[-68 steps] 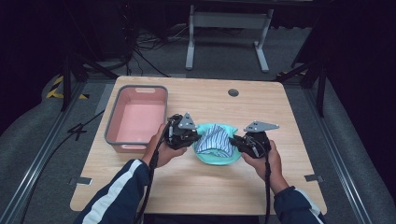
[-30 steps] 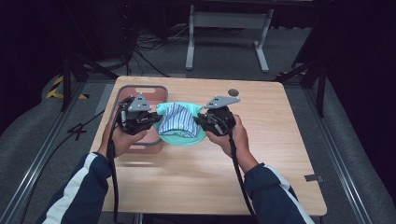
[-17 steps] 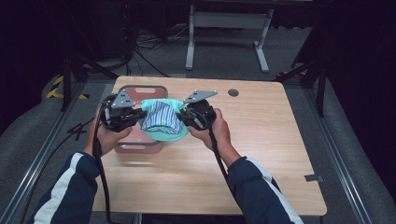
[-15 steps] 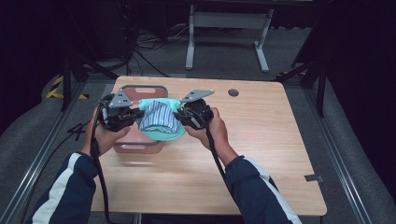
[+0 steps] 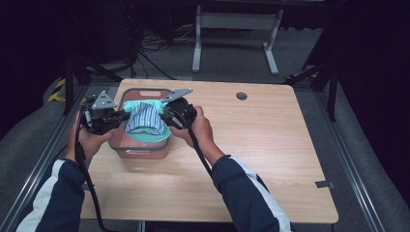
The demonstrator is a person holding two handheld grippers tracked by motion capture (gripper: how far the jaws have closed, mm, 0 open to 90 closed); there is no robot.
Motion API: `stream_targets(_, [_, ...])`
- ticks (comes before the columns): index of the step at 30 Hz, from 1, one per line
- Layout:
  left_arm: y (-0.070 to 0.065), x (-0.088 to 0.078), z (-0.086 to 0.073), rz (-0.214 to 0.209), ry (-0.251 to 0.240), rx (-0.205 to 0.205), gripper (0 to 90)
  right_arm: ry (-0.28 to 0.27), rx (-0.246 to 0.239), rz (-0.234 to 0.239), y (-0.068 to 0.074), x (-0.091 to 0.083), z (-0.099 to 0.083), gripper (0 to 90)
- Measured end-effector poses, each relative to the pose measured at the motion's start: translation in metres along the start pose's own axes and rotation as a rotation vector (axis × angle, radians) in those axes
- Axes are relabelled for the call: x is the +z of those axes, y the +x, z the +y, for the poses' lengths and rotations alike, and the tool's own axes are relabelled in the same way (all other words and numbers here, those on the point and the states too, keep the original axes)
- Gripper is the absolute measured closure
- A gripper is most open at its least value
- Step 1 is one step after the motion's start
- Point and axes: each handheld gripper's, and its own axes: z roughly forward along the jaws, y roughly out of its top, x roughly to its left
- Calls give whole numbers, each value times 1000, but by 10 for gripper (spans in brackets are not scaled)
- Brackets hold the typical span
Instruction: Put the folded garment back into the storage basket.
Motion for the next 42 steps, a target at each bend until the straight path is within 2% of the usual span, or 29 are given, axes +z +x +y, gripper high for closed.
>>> stream_targets(5, [6,3,-7,10,10,-17,844,10,-3,17,4,14,4,814])
stream_targets(8, [10,5,-10,18,15,-10,845,15,-5,14,6,20,5,814])
stream_targets(11, [13,10,-16,23,34,-29,845,32,-18,10,10,29,8,814])
stream_targets(14, [15,12,-18,29,36,-23,845,39,-19,10,11,34,9,813])
stream_targets(21, [15,23,-24,26,55,-30,845,55,-19,18,12,50,2,813])
stream_targets(28, [14,37,-32,13,68,-38,844,102,-17,35,11,66,-8,806])
stream_targets(30, [14,39,-33,17,81,-35,843,110,-10,35,10,68,-11,802])
stream_targets(35, [12,45,-35,19,77,-35,842,119,10,36,5,70,-16,798])
stream_targets(40, [11,52,-36,8,87,-45,841,117,5,32,4,71,-17,795])
stream_targets(42, [9,54,-36,19,87,-43,840,125,3,34,4,73,-17,792])
